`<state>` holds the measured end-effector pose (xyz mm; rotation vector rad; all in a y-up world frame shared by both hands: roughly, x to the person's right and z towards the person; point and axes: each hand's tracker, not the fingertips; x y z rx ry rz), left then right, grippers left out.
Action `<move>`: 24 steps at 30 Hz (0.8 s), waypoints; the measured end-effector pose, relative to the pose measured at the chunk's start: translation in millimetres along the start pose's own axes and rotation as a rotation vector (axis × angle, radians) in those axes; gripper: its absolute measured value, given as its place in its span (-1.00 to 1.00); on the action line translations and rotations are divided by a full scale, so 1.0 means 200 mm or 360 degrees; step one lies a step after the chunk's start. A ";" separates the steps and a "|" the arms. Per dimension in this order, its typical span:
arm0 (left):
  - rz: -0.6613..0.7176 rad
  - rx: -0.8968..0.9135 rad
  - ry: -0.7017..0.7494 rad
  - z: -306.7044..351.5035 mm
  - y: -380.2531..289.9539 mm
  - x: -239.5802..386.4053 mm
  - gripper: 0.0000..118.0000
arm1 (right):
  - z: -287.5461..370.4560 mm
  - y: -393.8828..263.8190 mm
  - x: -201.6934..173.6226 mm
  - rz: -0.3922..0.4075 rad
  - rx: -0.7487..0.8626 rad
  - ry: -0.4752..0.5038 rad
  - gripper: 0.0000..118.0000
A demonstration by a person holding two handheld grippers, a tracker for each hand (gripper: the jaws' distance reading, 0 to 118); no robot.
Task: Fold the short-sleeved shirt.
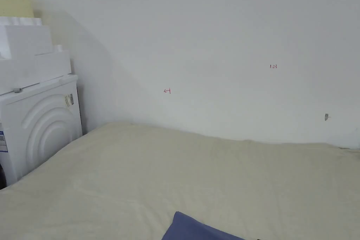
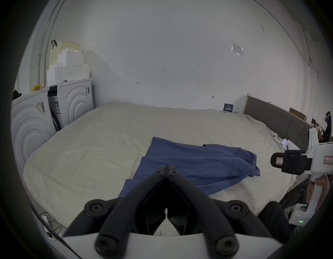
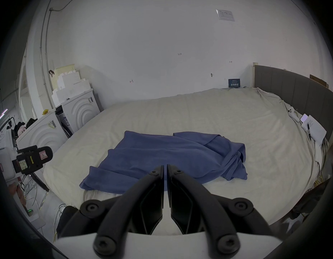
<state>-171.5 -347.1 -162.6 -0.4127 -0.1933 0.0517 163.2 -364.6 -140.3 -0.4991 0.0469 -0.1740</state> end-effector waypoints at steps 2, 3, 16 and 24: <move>-0.0027 0.0004 -0.0021 -0.01 0.00 0.00 -1.00 | 0.00 0.00 0.00 -0.0009 0.0004 0.0003 -0.95; -0.0044 -0.0011 -0.0026 -0.03 0.01 0.00 -1.00 | 0.00 0.00 0.01 -0.0011 -0.0001 0.0010 -0.95; 0.0020 -0.0174 -0.0047 -0.87 0.31 -0.13 0.26 | -0.09 -0.04 0.15 -0.0149 -0.0074 -0.0015 -0.95; -0.0218 -0.0804 -0.0012 -1.86 0.30 -0.07 0.76 | -0.19 -0.10 0.35 -0.0273 -0.0190 -0.0124 -0.95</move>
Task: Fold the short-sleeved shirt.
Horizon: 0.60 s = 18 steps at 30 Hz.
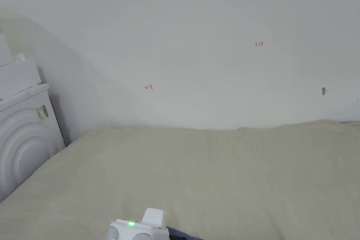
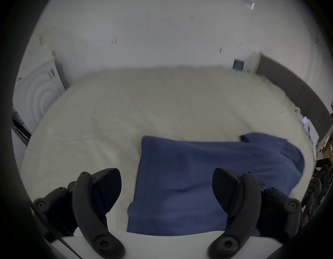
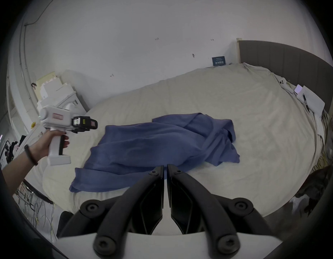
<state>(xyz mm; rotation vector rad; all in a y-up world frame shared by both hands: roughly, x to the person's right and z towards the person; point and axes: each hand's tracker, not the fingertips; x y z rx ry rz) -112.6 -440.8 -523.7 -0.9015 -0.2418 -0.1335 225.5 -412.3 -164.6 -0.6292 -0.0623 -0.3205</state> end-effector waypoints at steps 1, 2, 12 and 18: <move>-0.0036 0.0015 0.0057 -0.08 0.02 0.00 0.76 | -0.01 0.00 0.02 -0.0017 -0.0010 -0.0017 -0.95; -0.0090 0.0020 0.0068 -0.17 0.04 0.01 0.76 | -0.02 0.00 0.05 -0.0021 -0.0021 -0.0024 -0.94; 0.0017 -0.0056 0.0020 -0.56 0.07 -0.03 0.60 | -0.11 -0.02 0.19 -0.0111 -0.0117 -0.0135 -0.94; -0.0095 0.0057 0.0008 -0.46 0.01 0.09 -0.86 | -0.16 -0.01 0.17 -0.0071 -0.0118 -0.0117 -0.94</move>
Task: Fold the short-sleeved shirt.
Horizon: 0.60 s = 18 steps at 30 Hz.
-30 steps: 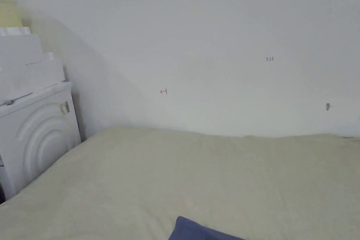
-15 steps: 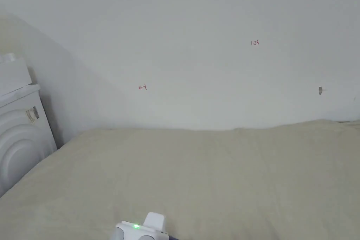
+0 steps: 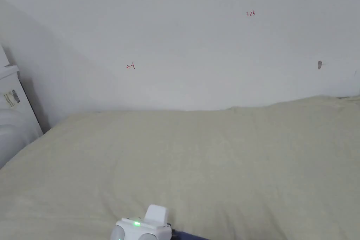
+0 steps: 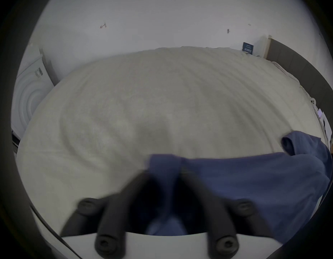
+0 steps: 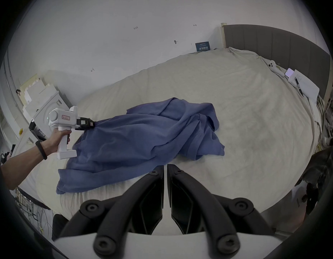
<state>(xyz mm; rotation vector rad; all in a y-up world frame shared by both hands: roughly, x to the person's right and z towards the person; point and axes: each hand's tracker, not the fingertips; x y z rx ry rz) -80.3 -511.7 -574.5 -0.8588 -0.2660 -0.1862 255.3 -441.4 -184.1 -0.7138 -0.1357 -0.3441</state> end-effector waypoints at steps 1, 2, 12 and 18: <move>-0.0059 -0.0009 0.0085 -0.02 -0.01 0.02 -0.86 | -0.01 0.02 0.00 0.0012 -0.0002 0.0018 -0.94; -0.0078 0.0001 0.0083 -0.04 -0.02 0.03 -0.86 | -0.02 0.04 -0.01 0.0033 -0.0003 0.0039 -0.94; -0.0020 -0.0072 0.0035 -0.07 0.01 -0.01 -0.86 | -0.68 0.87 -0.05 0.0790 -0.0307 0.0101 0.34; -0.0018 -0.0063 0.0016 -0.06 0.00 -0.02 -0.87 | -1.19 1.12 -0.02 0.0870 -0.0717 0.0092 0.34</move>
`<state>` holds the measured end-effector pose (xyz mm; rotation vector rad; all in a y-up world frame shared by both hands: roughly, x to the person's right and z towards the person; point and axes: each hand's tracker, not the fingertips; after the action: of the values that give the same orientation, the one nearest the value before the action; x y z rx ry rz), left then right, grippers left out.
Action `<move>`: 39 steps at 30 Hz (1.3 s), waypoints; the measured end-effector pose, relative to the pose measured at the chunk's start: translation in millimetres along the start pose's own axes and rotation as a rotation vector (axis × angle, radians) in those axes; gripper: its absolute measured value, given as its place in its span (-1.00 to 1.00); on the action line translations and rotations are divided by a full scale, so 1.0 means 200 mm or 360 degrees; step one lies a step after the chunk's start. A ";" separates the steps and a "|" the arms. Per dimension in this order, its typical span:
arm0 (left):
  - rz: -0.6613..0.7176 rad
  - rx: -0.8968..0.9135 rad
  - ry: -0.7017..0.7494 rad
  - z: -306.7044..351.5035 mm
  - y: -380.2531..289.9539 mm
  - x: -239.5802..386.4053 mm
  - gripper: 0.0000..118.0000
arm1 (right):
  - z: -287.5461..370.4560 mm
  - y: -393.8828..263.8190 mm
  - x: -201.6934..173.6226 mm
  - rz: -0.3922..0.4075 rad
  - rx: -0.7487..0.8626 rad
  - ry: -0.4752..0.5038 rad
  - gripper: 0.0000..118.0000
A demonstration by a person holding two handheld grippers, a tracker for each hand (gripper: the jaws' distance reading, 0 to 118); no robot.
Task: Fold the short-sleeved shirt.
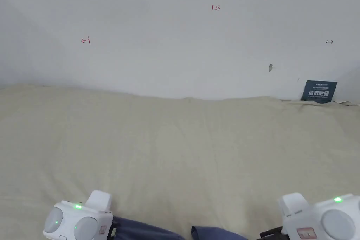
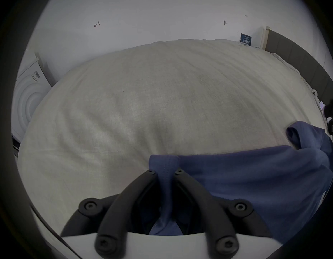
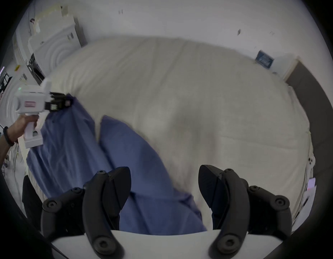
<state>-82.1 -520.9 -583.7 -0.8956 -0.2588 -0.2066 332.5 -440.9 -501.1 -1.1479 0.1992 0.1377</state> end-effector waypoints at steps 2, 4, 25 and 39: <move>0.0027 -0.0002 -0.0021 0.00 0.00 -0.02 -0.87 | -0.11 0.04 0.02 -0.0003 -0.0029 -0.0019 0.34; 0.0024 -0.0006 -0.0033 -0.01 0.00 -0.02 -0.86 | -0.21 0.07 0.03 0.0008 -0.0086 -0.0026 0.34; 0.0164 0.0410 -0.0140 0.76 -0.08 -0.14 -0.88 | 0.35 -0.18 -0.05 -0.0334 0.0473 0.0196 -0.93; 0.0113 0.1193 -0.0022 2.52 0.10 -0.47 -0.88 | 2.02 -0.18 -0.32 -0.0297 0.1480 -0.0130 -0.94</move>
<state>-234.4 -105.0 -326.2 -0.1622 -0.2877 -0.0264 311.6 -87.5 -294.5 -0.2298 0.0629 -0.0758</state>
